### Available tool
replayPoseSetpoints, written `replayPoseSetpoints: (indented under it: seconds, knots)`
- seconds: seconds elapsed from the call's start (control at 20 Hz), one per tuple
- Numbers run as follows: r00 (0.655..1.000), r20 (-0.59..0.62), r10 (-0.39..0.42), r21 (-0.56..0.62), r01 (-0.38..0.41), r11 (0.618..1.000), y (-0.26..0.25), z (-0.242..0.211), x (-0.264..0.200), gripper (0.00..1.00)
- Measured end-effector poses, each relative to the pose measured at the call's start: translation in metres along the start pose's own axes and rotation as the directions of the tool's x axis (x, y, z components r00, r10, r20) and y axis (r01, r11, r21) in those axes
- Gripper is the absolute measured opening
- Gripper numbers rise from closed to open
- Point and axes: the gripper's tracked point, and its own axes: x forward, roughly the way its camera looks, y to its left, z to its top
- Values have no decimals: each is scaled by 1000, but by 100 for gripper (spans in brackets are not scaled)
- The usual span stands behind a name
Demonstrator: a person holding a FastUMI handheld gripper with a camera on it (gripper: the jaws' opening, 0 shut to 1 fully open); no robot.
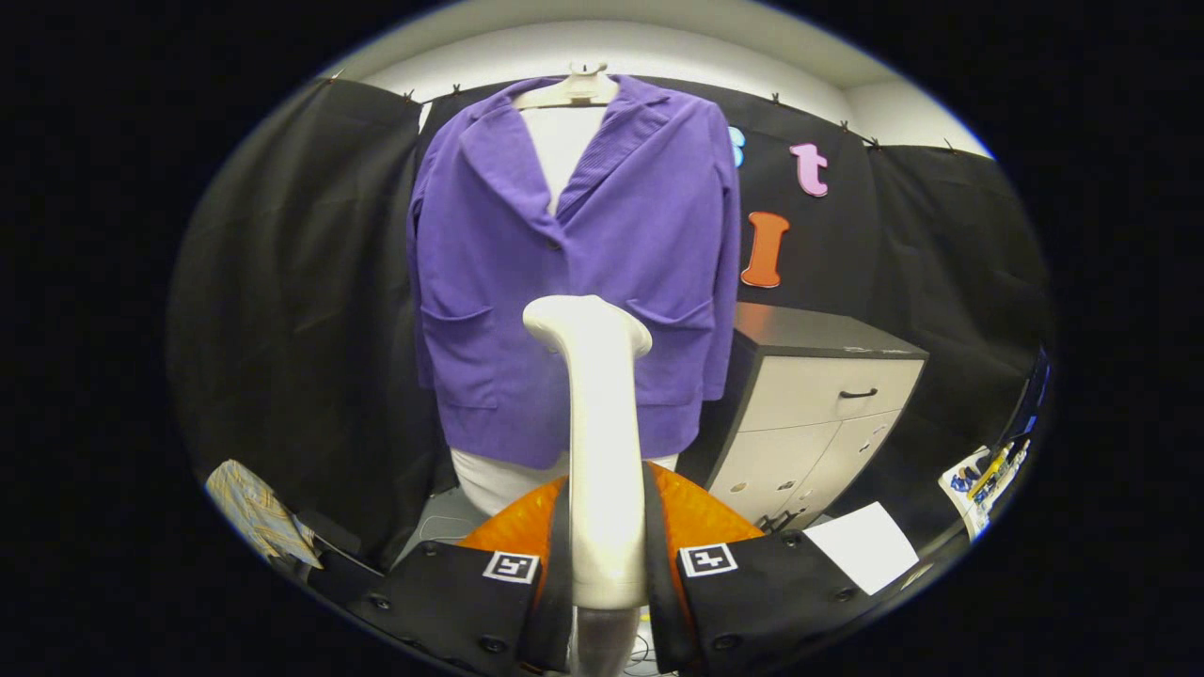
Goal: Iron the clothes twice with a garment steamer, once on the left side and once on the right side.
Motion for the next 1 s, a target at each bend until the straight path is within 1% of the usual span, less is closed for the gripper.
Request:
replayPoseSetpoints:
  seconds: [0.35,0.45,0.8,1.0]
  knots:
    - [992,66,-111,50,108,993,-114,41,-15,41]
    - [986,89,-141,47,137,989,-143,53,-19,41]
    - [956,177,-233,63,225,972,-232,100,-39,41]
    - [935,215,-281,85,269,959,-271,120,-47,41]
